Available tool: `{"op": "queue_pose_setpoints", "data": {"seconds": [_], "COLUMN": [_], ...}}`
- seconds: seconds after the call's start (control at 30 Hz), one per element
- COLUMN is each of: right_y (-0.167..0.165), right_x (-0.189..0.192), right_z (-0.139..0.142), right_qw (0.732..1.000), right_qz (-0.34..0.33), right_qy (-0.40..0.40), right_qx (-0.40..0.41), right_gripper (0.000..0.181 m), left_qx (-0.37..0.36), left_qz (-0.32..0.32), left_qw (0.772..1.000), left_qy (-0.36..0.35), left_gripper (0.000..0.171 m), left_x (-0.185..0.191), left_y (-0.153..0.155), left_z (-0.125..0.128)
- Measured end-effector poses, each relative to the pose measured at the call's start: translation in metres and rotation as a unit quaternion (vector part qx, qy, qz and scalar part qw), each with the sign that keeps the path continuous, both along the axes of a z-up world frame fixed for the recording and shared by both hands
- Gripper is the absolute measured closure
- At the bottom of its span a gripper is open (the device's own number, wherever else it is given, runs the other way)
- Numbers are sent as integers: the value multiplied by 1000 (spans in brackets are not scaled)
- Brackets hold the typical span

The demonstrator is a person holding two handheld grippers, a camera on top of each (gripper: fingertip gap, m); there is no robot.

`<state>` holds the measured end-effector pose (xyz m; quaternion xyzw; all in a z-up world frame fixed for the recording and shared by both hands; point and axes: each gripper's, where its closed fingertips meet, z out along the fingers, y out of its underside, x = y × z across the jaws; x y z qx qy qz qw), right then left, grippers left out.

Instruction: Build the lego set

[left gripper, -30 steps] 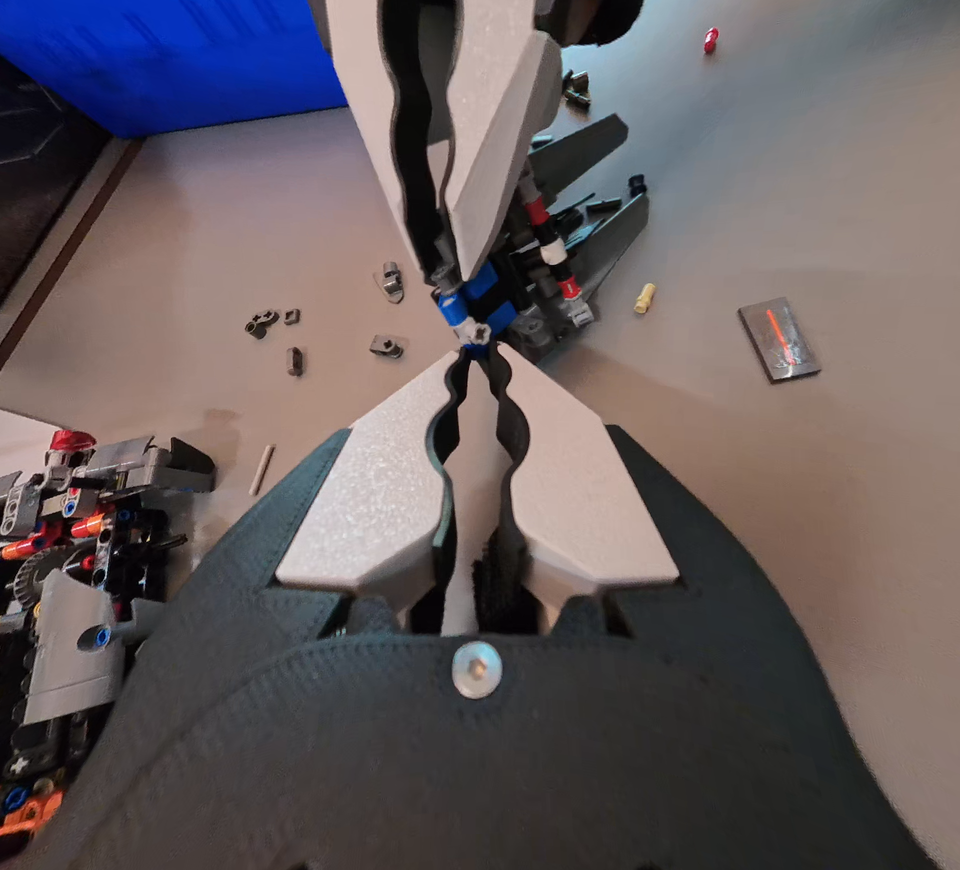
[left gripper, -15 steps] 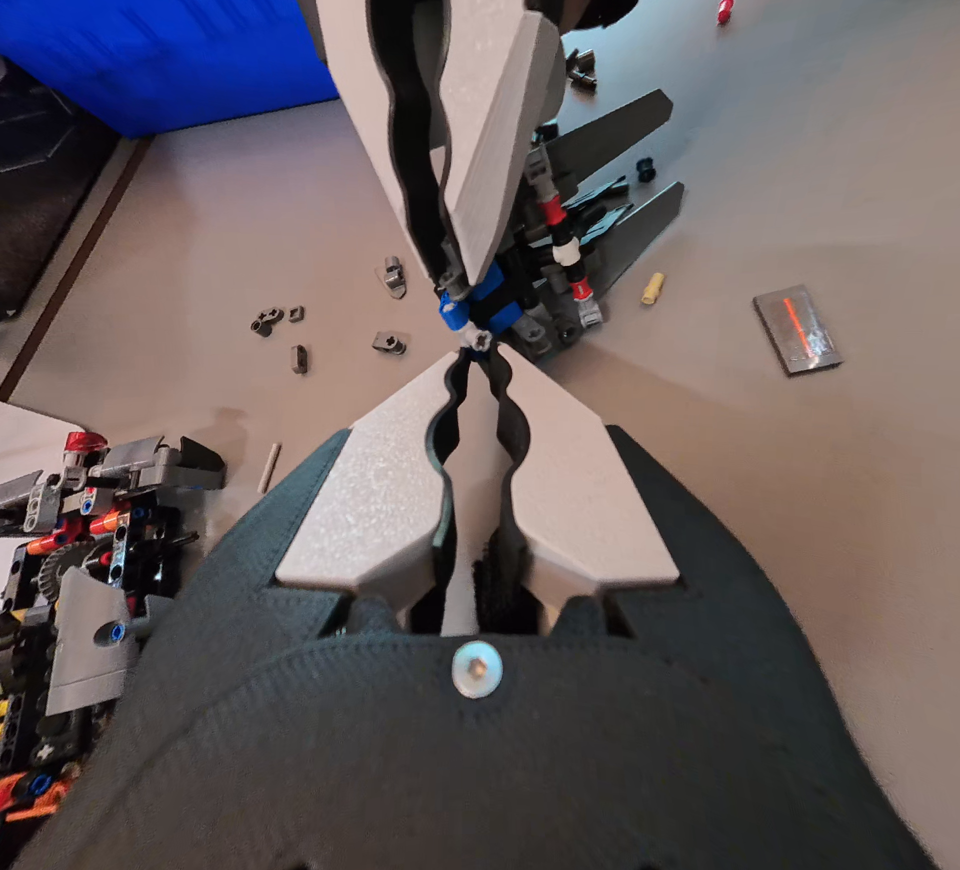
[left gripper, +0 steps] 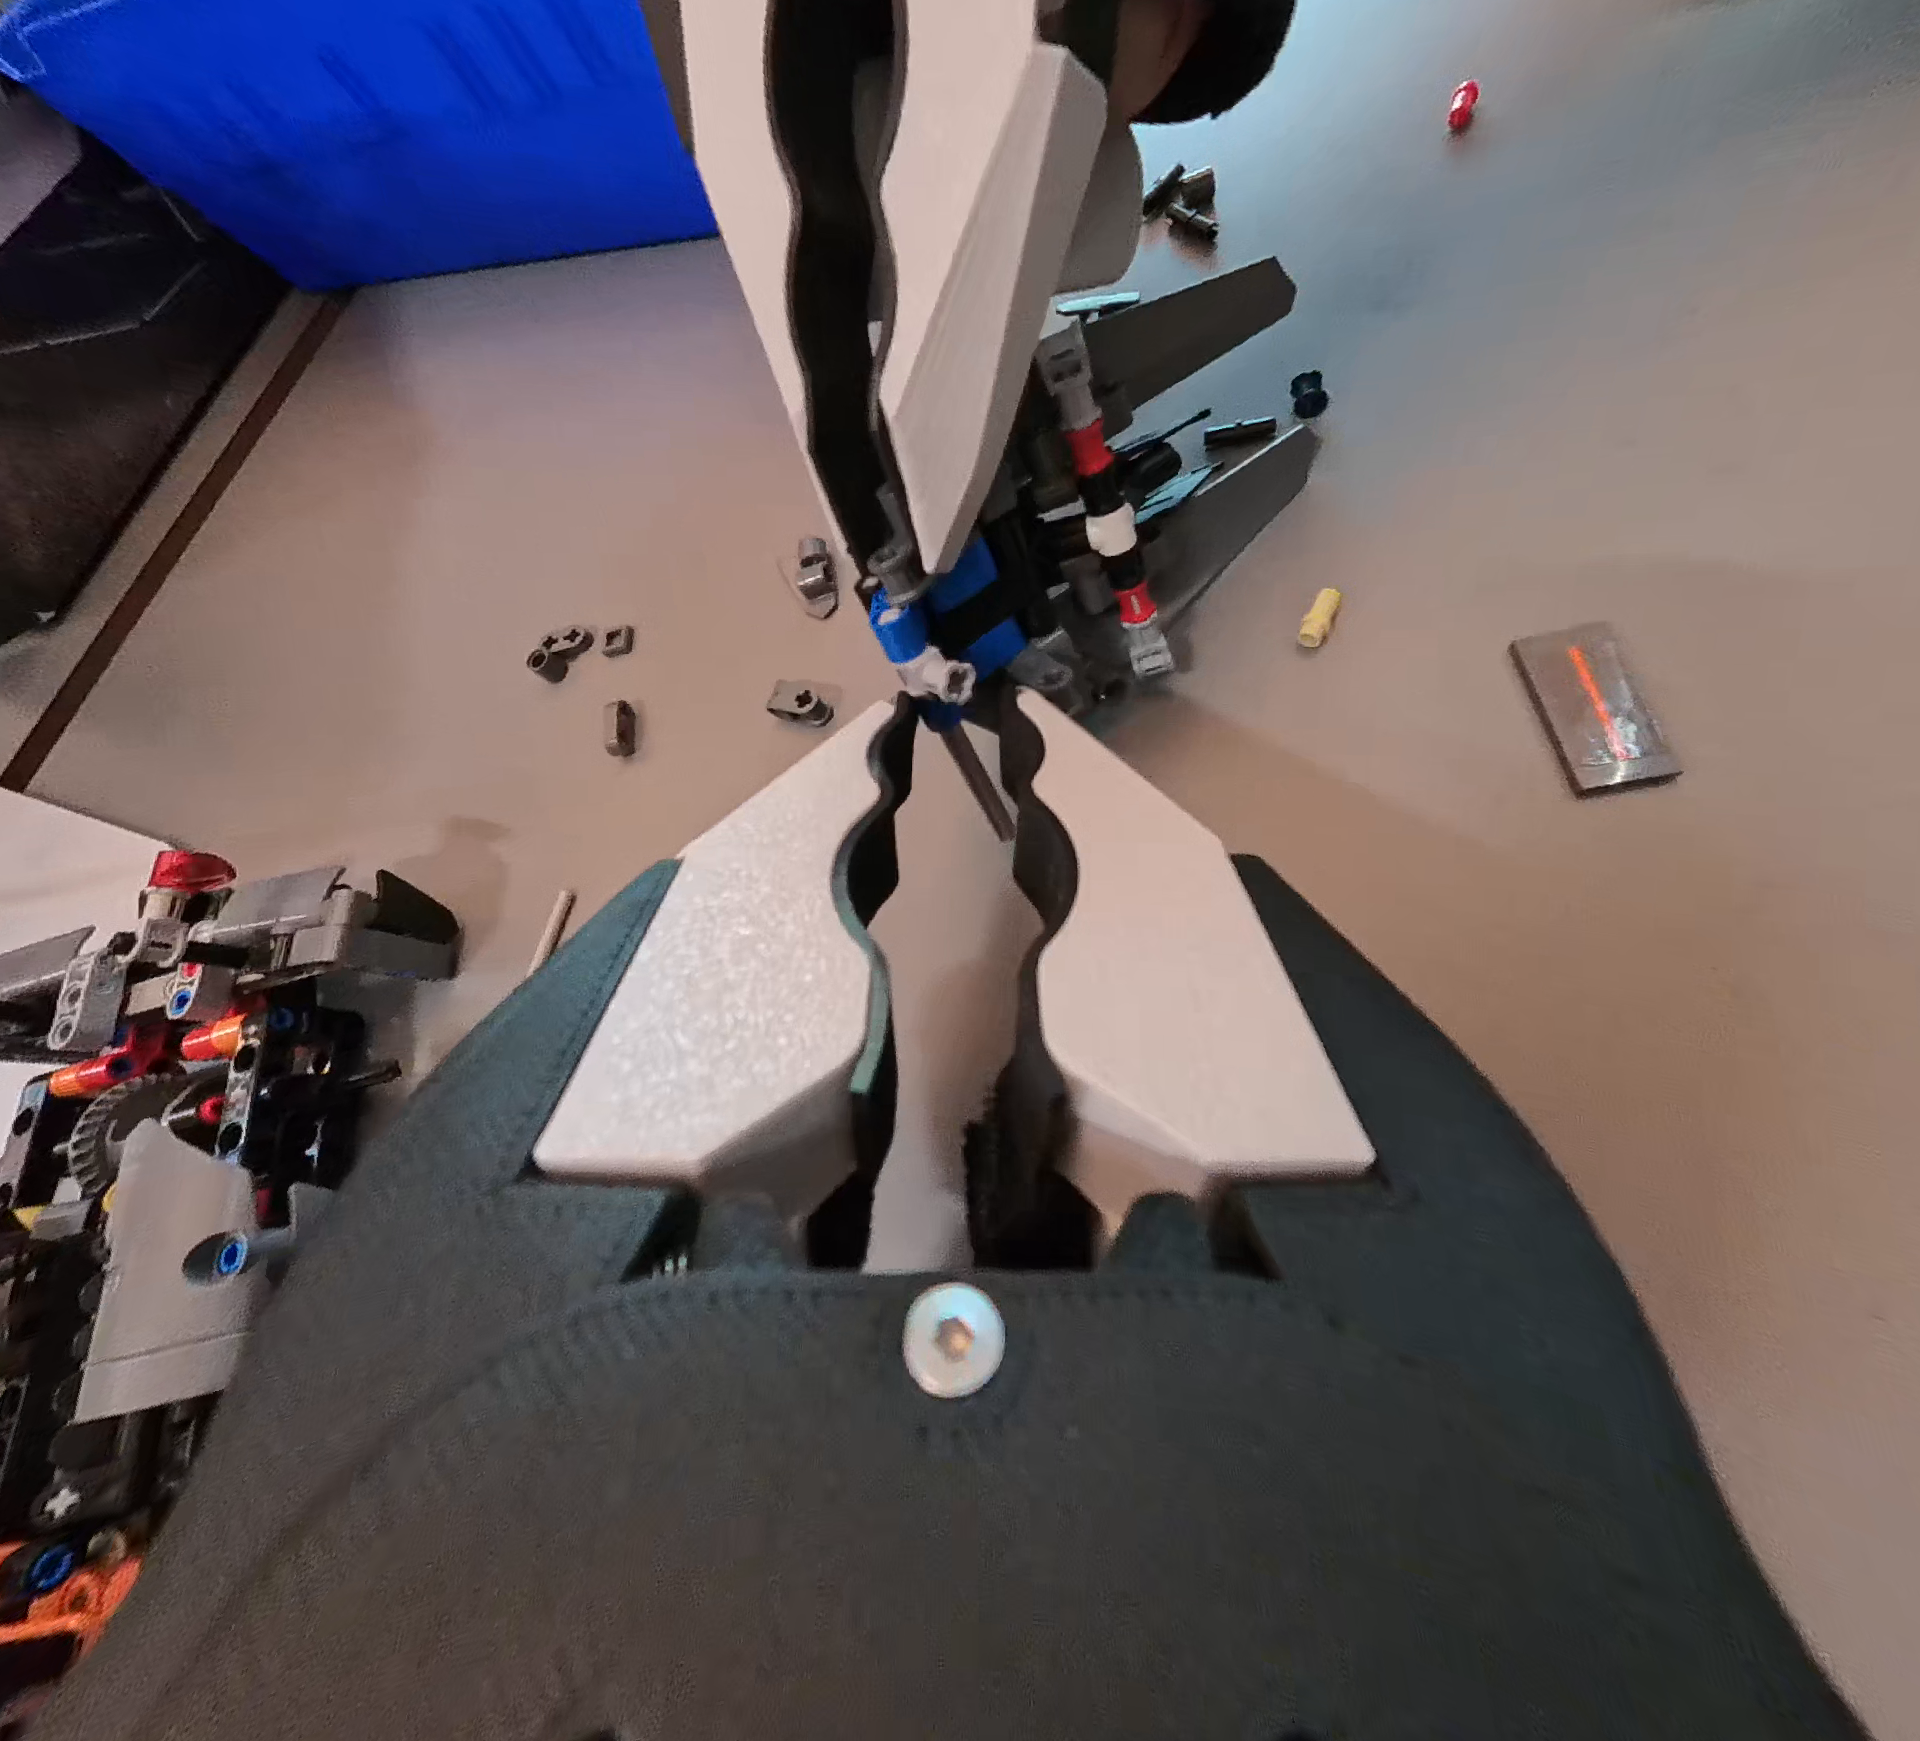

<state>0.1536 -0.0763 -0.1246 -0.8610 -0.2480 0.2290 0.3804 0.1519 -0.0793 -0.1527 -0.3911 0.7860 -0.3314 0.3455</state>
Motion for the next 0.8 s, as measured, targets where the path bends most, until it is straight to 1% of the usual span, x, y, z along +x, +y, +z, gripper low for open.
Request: {"op": "queue_pose_setpoints", "data": {"seconds": [0.1, 0.27, 0.4, 0.6, 0.8], "right_y": [1, 1, 2, 2, 4], "right_x": [-3, -3, -3, -5, -7], "right_z": [0, 6, 5, 4, 4], "right_qw": [1000, 1000, 1000, 1000, 1000], "right_qz": [4, 2, 0, 1, 0], "right_qy": [-3, 6, 0, -4, 0], "right_qx": [4, 13, 15, 15, 15], "right_gripper": [176, 176, 177, 177, 177], "left_qx": [-10, -22, 22, 57, 75], "left_qz": [4, 7, 12, 16, 15], "left_qw": [1000, 1000, 999, 998, 997], "left_qy": [-6, -21, -26, -25, -24], "left_gripper": [157, 162, 163, 163, 163], "left_x": [2, 2, 3, 3, 3], "left_y": [0, 1, 3, 4, 4], "left_z": [3, 10, 8, 5, 3]}}
